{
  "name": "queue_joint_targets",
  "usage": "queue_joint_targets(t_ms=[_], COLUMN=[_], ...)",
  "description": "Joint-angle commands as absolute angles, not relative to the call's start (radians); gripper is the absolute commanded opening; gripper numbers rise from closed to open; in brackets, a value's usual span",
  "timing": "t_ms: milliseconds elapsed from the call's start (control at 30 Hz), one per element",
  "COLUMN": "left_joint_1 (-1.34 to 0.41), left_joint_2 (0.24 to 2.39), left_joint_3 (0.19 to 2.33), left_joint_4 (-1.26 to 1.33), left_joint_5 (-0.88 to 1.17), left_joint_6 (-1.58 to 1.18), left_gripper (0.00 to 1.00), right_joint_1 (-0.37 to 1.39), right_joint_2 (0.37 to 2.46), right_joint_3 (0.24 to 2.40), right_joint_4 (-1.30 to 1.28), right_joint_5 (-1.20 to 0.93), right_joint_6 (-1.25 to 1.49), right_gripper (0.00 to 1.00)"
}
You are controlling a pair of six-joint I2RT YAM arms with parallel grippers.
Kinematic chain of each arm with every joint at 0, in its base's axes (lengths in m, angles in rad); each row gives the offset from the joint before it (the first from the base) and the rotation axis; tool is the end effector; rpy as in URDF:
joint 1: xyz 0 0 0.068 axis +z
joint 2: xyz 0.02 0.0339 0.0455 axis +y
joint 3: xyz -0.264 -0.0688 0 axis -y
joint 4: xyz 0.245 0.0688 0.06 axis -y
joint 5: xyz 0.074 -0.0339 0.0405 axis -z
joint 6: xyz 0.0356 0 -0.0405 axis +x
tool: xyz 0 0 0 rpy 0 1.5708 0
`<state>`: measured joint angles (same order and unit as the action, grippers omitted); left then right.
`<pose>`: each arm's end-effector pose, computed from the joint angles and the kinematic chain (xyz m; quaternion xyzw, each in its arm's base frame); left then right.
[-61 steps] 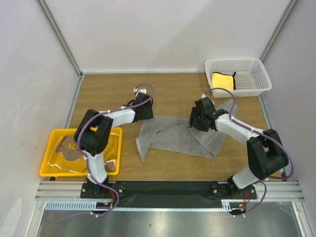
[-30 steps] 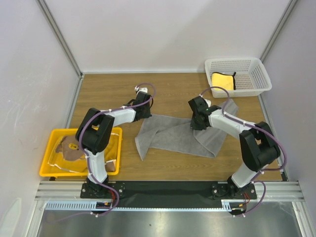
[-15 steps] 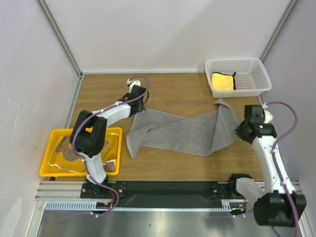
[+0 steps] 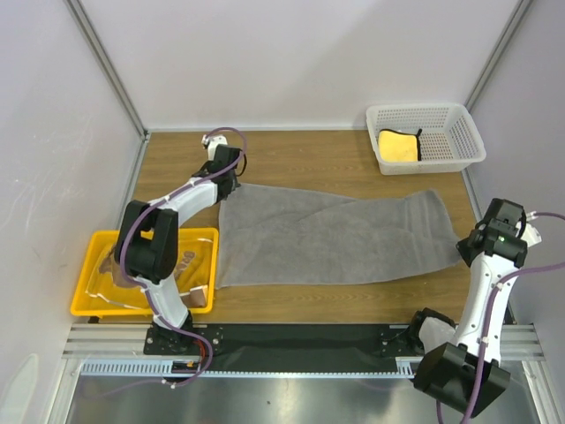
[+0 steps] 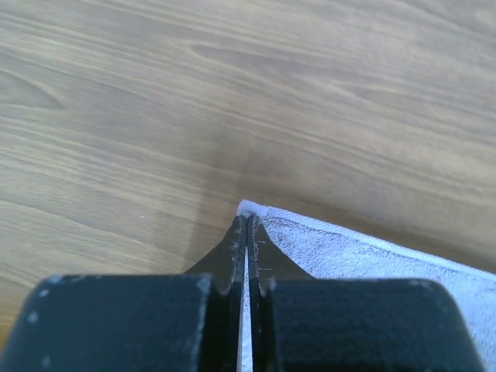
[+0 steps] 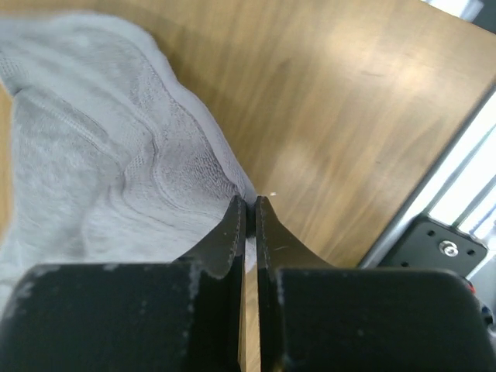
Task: Fold and stack the towels
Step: Flatten out the crumpled towel
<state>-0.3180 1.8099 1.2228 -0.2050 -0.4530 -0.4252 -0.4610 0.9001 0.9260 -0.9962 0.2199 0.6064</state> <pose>0.3793 -0.1085 0.2088 -0.1334 0.8957 0.0593 0.4201 0.1405 -0.0785 0.2969 0.5110 0.8009 -0.0832 0.3008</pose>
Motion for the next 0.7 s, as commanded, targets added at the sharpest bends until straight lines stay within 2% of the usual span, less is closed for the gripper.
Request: queue_joint_targets(t_ms=[0,300,333,467,533,567,633,667], left_joint_1=[-0.313,-0.313,-0.313,-0.313,-0.313,-0.313,-0.314,-0.314], left_joint_2=[1.752,1.792,1.796,1.802,1.795,1.79,1.786,1.784], left_joint_3=[1.21,1.181,1.187,1.19,1.186,1.186,1.187,1.19], left_joint_4=[-0.158,-0.069,-0.066,-0.057,-0.057,-0.058,-0.069,-0.087], left_joint_5=[-0.502,-0.42,-0.413,-0.384,-0.379,-0.367,-0.359,-0.356], left_joint_6=[-0.405,-0.374,-0.367,-0.354,-0.35,-0.348,-0.347,-0.348], left_gripper=[0.0,0.0,0.0,0.0,0.0,0.0,0.02,0.06], right_joint_1=[-0.525,-0.537,-0.537,-0.555,-0.578,-0.583,-0.586,-0.586], right_joint_2=[0.907,0.87,0.873,0.913,0.958,0.978,1.021,1.026], right_joint_3=[0.946,0.927,0.936,0.988,1.041,1.06,1.107,1.153], right_joint_4=[-1.049,-1.091,-1.086,-1.048,-1.037,-1.035,-1.06,-1.071], right_joint_5=[0.186,0.146,0.144,0.183,0.166,0.144,0.098,0.098], right_joint_6=[0.58,0.587,0.583,0.555,0.522,0.506,0.474,0.471], right_gripper=[0.0,0.01,0.06,0.07,0.2,0.41,0.76,0.85])
